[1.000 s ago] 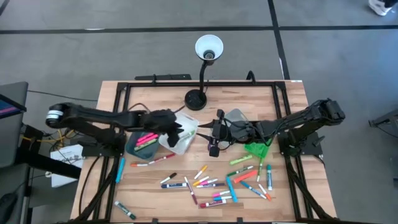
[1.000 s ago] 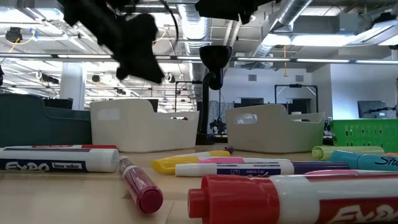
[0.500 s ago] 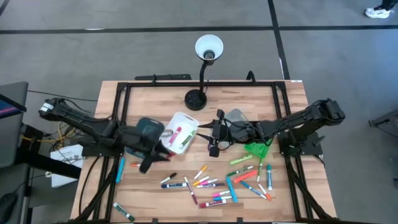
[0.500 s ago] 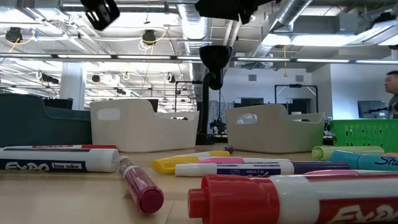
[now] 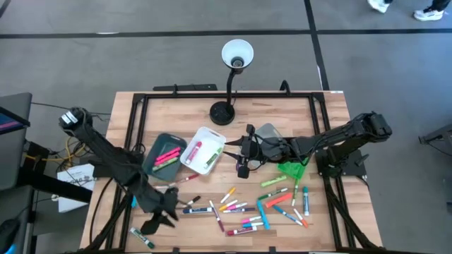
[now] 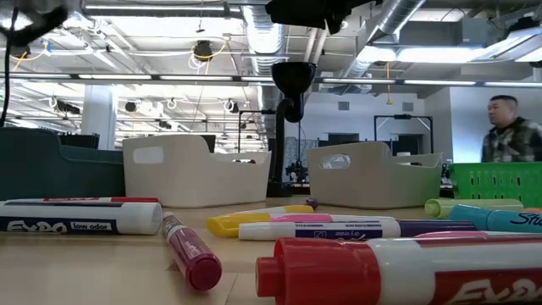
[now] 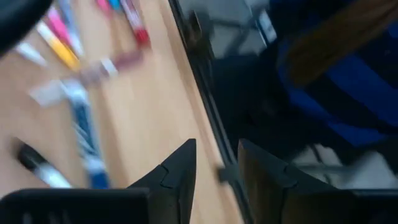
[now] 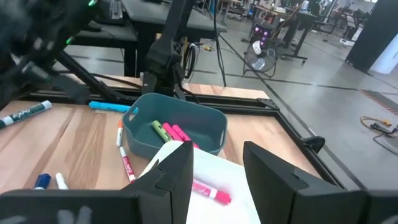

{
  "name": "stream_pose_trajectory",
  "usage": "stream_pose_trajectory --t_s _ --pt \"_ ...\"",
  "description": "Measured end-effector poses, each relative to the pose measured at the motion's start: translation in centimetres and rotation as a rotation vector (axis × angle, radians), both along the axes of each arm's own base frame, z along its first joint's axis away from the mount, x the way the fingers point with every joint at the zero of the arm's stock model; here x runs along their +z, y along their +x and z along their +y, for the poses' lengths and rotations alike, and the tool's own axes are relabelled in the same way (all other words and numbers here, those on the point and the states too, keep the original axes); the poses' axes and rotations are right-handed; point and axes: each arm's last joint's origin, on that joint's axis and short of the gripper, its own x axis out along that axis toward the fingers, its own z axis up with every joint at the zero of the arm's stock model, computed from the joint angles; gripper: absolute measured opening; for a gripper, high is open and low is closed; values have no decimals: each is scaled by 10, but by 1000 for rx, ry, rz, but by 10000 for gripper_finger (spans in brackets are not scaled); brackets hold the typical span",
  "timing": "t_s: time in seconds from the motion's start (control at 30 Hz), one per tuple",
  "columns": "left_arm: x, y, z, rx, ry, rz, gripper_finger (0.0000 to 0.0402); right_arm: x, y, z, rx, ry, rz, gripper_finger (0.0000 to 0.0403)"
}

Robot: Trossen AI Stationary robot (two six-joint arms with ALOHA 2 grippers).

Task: Pick & Place Markers
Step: Put the dark green dry erase marker into the white bin

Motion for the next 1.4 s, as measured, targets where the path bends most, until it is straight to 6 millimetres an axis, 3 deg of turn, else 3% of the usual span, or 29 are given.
stream_pose_trajectory --t_s 0.13,0.33,0.47,0.87,1.4 --pt "-17 -4 -12 7 -68 217 111 0 0 0 -8 33 -9 132" --pt "-42 -19 -14 -13 -59 643 102 0 0 0 -8 33 -11 132" --pt "-48 -26 -22 5 -61 761 101 0 0 0 -8 32 -10 133" --pt "-76 -63 -56 -114 105 829 101 0 0 0 -9 31 -7 132" --pt "-92 -75 -70 -83 199 701 101 -2 0 0 -10 27 11 132"
